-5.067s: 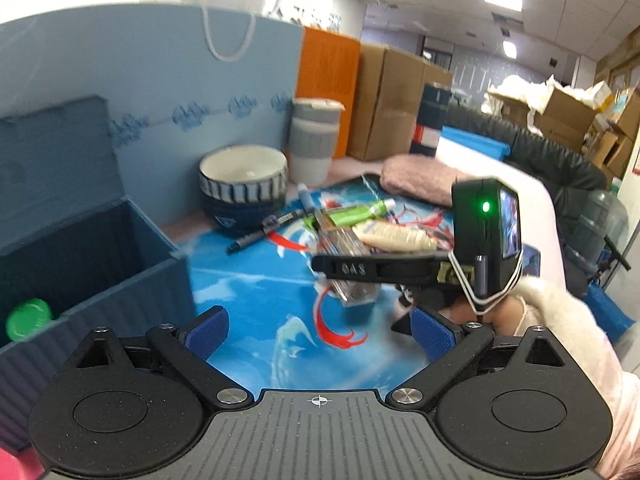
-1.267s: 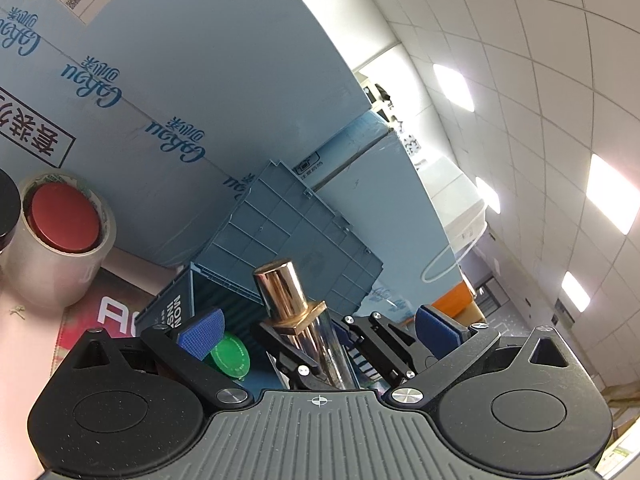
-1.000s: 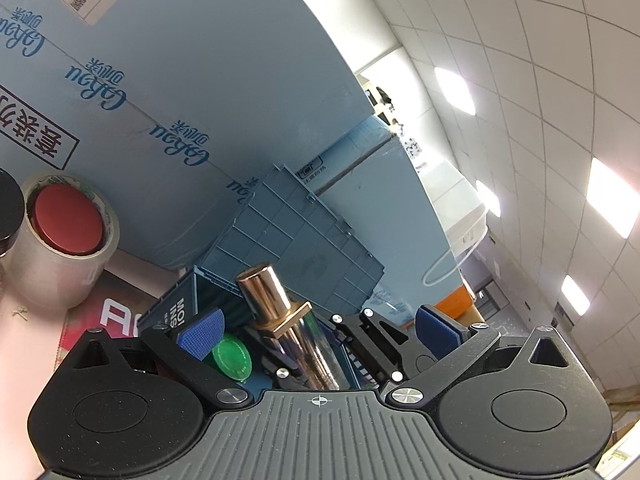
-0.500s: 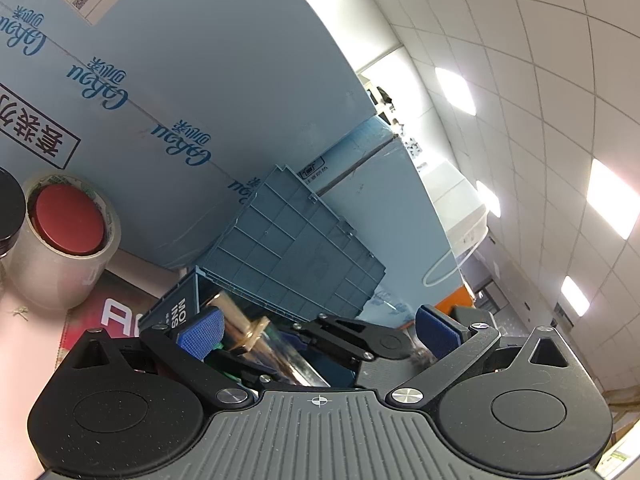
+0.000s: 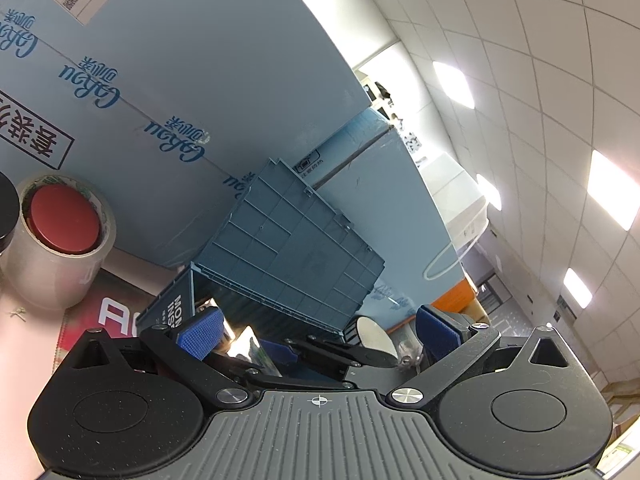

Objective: Organize rigid objects
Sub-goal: 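Carry the glass bottle in the right tool down into the blue box, then open the right tool to release the glass bottle inside the box, then move both tools back over the mat toward the cream tube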

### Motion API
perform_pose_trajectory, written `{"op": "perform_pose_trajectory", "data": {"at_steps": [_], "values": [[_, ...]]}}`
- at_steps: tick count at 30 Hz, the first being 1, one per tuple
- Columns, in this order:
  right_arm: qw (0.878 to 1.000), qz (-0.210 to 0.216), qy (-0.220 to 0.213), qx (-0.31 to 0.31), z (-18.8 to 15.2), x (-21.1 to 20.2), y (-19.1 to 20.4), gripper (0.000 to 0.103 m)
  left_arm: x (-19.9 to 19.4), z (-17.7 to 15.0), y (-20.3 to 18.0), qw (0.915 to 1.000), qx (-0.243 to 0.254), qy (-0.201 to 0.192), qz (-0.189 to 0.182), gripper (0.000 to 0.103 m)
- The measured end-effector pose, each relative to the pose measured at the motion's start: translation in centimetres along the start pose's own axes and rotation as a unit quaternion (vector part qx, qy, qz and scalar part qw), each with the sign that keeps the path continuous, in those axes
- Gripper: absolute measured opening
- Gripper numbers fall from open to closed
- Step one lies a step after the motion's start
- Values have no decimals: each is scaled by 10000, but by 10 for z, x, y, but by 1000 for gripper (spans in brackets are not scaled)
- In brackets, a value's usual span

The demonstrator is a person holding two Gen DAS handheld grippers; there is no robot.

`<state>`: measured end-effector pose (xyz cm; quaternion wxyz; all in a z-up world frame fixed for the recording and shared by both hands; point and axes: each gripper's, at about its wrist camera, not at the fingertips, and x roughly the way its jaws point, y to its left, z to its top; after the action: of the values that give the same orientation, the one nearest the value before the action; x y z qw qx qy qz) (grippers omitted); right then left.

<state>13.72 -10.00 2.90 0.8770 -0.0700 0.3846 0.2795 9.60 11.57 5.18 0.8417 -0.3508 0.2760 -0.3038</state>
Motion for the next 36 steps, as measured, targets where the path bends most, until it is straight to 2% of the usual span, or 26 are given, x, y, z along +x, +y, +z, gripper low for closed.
{"op": "perform_pose_trajectory", "data": {"at_steps": [4,10,12,17,23,28,36], "values": [[9988,-168,34,464,-3,-3,-1,49,1,0,-1,10000,43,20,21,103],[9930,-266,-49,1149,-10,-14,-12,66,2,-1,-1,10000,74,37,19,103],[9906,-268,-184,1327,-13,-22,-14,79,3,-1,-1,10000,78,40,24,103],[9840,-460,-767,1543,-19,-61,-15,90,2,-2,-2,9999,112,33,29,103],[9687,-889,-1452,1805,-32,-110,-12,97,2,-5,-9,9998,219,17,-26,103],[9527,-1220,-1989,1948,-53,-147,-6,101,-1,-9,-21,9985,538,11,-82,103],[9268,-1689,-2493,2244,-90,-189,0,103,1,-17,-38,9963,835,123,-127,103]]}}
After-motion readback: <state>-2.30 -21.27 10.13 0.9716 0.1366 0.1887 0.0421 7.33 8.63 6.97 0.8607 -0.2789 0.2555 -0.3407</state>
